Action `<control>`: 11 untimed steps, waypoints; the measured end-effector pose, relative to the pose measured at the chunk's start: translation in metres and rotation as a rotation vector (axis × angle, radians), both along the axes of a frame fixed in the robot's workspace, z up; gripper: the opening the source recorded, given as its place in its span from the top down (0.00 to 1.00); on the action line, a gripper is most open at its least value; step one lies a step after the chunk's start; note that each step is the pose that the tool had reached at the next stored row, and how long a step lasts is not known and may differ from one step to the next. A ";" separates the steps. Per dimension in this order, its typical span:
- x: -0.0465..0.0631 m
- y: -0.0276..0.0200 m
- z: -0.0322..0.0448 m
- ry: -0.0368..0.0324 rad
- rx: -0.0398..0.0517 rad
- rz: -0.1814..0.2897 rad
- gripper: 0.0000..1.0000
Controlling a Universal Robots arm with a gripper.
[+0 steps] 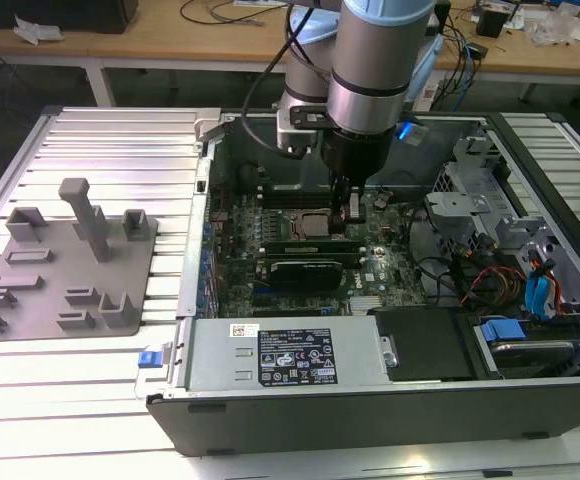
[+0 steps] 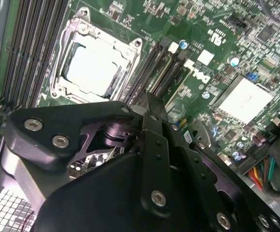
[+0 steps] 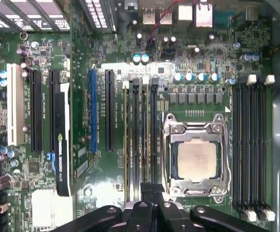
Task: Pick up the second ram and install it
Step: 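Press down the second ram until it locks into place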
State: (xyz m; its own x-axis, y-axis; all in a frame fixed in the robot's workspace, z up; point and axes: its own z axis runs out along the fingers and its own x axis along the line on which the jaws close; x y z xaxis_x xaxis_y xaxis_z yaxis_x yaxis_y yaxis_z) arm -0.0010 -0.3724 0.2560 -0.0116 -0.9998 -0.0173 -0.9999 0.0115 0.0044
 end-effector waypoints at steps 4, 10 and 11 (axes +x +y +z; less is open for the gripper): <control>0.015 0.0000 0.0000 0.0000 -0.0001 0.000 0.92; 0.027 0.0001 -0.0081 0.0001 -0.0001 0.000 0.92; 0.027 0.0001 -0.0098 0.0000 -0.0001 0.000 0.92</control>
State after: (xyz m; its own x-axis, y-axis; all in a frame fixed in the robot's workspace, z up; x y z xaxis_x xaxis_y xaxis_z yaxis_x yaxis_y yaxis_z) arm 0.0263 -0.3723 0.2462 -0.0117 -0.9998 -0.0171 -0.9999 0.0116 0.0044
